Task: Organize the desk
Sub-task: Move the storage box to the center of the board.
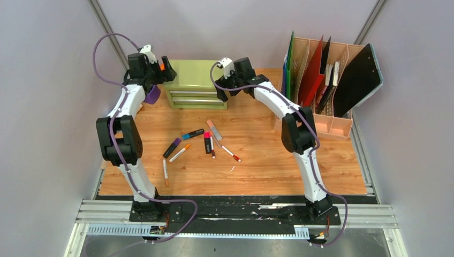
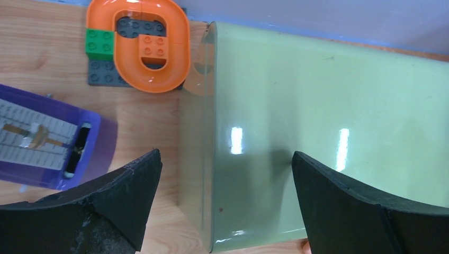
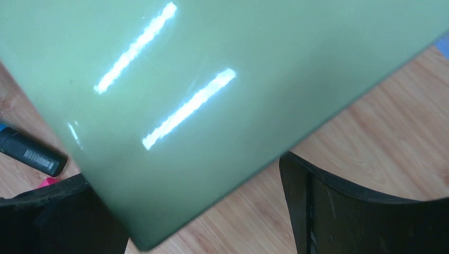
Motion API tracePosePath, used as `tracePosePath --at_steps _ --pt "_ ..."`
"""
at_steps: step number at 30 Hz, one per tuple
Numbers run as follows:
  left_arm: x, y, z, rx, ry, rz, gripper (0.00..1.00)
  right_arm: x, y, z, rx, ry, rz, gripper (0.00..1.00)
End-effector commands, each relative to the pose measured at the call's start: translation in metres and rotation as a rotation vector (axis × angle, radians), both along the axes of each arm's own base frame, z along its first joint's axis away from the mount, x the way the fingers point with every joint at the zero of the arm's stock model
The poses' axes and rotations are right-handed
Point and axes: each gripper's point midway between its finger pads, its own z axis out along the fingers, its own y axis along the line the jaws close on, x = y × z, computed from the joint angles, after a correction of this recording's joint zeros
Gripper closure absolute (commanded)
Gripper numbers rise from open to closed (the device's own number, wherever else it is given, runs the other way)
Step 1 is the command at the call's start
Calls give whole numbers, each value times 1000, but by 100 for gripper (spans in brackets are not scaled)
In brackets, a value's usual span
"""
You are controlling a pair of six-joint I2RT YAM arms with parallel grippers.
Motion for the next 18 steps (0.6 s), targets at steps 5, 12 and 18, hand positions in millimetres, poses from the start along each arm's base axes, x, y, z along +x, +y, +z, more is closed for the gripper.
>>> tracePosePath --at_steps 5,12,18 --pt "-4 -36 9 -213 -43 -120 0 -5 30 23 171 26 63 9" --pt "-32 -62 -4 -279 -13 -208 0 -37 46 52 279 80 189 19" --pt "-57 -90 -5 -280 -5 -269 0 -67 58 73 356 140 298 34"
